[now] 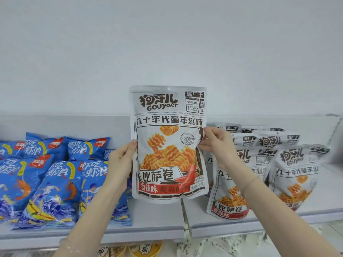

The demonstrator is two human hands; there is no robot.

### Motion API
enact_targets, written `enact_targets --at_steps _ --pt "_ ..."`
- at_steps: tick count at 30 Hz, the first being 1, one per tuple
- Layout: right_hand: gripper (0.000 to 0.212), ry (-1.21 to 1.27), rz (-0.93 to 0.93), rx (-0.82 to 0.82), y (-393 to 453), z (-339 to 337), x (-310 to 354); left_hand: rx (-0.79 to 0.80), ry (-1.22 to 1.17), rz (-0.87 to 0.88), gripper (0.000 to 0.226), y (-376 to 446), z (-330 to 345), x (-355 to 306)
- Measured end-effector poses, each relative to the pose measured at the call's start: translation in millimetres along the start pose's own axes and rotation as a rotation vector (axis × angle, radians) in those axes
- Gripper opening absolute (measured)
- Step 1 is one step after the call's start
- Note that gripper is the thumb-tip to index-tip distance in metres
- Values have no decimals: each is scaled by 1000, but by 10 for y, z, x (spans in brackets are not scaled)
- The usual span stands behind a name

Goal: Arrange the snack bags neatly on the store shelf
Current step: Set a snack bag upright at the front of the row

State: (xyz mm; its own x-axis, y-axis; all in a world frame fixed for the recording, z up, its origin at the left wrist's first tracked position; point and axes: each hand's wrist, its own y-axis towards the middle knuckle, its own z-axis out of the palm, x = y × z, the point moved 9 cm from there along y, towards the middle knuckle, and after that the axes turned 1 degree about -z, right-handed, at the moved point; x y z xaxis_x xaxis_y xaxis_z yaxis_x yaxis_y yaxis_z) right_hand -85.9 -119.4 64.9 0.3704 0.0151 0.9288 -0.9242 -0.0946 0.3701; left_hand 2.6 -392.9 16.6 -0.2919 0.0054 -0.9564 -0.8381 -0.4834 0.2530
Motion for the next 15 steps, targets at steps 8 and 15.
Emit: enact_targets --at_steps 8,15 --pt "24 -179 101 170 29 50 -46 114 166 114 20 39 26 12" --pt "63 -357 23 84 220 -8 -7 117 203 41 19 -32 58 544"
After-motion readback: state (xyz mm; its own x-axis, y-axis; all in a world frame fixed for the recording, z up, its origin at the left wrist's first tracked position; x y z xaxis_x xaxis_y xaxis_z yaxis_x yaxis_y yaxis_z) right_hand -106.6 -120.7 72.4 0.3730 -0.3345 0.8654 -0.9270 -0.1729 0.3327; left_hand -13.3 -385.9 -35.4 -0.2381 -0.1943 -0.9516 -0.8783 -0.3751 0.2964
